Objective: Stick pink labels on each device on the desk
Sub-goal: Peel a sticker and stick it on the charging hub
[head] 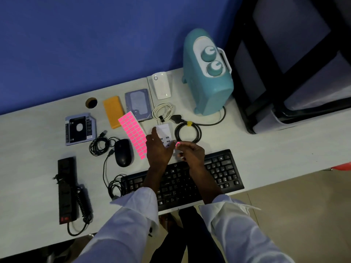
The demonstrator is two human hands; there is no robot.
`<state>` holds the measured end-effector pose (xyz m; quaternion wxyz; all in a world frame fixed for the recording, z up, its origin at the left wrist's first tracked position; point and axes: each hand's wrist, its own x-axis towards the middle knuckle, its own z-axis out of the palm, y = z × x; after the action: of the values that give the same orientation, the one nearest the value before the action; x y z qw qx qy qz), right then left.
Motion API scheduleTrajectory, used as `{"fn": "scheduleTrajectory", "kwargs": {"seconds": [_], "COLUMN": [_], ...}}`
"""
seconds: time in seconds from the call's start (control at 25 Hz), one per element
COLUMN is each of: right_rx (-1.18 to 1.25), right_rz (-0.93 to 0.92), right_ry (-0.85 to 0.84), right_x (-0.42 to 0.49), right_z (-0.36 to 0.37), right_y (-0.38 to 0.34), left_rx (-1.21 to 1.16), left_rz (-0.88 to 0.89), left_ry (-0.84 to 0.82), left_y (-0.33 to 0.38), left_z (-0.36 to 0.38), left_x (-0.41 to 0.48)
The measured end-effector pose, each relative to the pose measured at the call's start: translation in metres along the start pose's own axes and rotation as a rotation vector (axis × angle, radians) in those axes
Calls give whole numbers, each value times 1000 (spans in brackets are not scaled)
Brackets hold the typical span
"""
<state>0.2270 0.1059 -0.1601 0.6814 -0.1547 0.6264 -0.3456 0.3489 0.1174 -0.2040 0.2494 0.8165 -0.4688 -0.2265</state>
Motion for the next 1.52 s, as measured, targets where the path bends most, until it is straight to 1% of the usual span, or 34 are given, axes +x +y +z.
{"fn": "scheduleTrajectory", "kwargs": {"seconds": [0.12,0.2,0.24,0.28,0.32,0.36,0.4,0.44,0.48,0.56,0.64,0.68,0.72,0.84,0.92,1.0,1.08,1.16,1.28,1.36,1.44,1.52], "right_rx": [-54,-105,-119,-126,-130,-131,-130,-138,-148,-190,-243,-268,-291,-429,-531,-582,-598,-584,-505,-491,-470,-458], "right_rz": [-50,-88,-104,-114,-114,-108,-97,-90,-85,-107,-151,-173,-204,-352,-410,-458,-502,-507,-409,-387,-374,-371], "right_ry": [30,32,28,21,8,-12,-38,-62,-82,-116,-134,-129,-124,-105,-91,-60,-22,14,70,95,95,91], "right_x": [10,18,20,22,24,26,28,31,32,36,40,41,43,47,49,48,46,44,41,40,38,36], "right_z": [-11,-16,-18,-18,-17,-15,-11,-7,-2,11,23,28,32,39,42,46,49,51,51,51,50,47], "right_y": [-5,-8,-11,-13,-15,-18,-19,-20,-20,-17,-13,-11,-8,2,10,14,16,16,15,15,14,15], "left_rx": [61,55,3,-91,-235,-438,-716,-1019,-1271,-1554,-1674,-1693,-1705,-1683,-1681,-1681,-1652,-1622,-1599,-1568,-1433,-1154], "left_rz": [-67,-26,12,-1,-77,-225,-377,-464,-479,-486,-582,-639,-658,-712,-785,-807,-782,-769,-746,-669,-558,-460], "left_ry": [-24,3,12,4,-29,-91,-186,-290,-376,-455,-481,-467,-471,-407,-377,-355,-345,-330,-326,-315,-282,-204], "left_y": [7,0,0,-2,-3,-3,-5,-9,-16,-24,-23,-23,-23,-18,-18,-16,-14,-15,-18,-19,-17,-11], "left_z": [12,17,14,11,6,1,-4,-8,-9,-10,-8,-8,-8,-8,-7,-7,-7,-6,-4,-6,-7,-7], "left_x": [7,13,15,18,22,25,27,27,26,21,19,17,16,16,17,16,17,18,17,16,15,15]}}
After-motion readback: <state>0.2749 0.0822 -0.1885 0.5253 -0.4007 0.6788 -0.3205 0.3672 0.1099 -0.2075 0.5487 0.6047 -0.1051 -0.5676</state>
